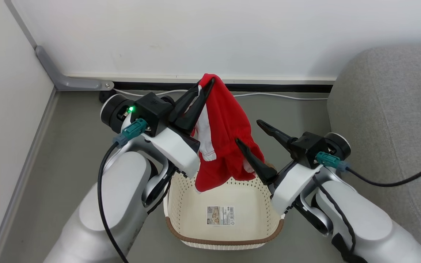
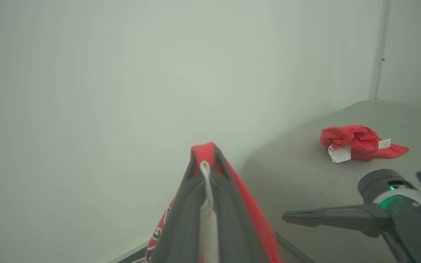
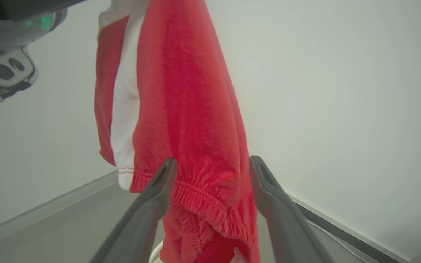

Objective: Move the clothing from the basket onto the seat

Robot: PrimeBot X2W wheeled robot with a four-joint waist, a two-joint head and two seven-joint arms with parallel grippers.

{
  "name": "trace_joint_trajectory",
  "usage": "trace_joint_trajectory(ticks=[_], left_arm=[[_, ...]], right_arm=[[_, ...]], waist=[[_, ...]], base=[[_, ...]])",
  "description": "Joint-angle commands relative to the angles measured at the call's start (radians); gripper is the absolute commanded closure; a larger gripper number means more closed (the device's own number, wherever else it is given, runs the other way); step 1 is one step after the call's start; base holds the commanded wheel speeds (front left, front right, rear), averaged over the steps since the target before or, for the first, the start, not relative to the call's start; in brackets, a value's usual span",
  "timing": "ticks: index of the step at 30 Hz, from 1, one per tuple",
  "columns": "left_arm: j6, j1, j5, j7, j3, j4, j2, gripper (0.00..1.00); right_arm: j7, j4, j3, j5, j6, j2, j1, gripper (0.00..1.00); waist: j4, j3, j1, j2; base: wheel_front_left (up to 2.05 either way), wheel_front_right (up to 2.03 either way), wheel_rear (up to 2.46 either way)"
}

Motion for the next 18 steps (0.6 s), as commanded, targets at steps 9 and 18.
trace_joint_trajectory(ticks=[9, 18], left_arm=[[-0.001, -0.061, -0.013, -0.012, -0.010, -0.044, 0.005, 1.00], [-0.004, -0.086, -0.024, -0.020, -0.060, -0.058, -0.011, 1.00]], right_arm=[[-0.006, 0.071, 0.176, 0.134, 0.003, -0.022, -0.156, 0.00], [-0.006, 0.171, 0.402, 0.331, 0.003, -0.006, -0.267, 0.00]], waist=[[0.036, 0.012, 0.0000, -0.0001], [0.072, 0.031, 0.0000, -0.0001]], base=[[0.00, 0.00, 0.00], [0.00, 0.00, 0.00]])
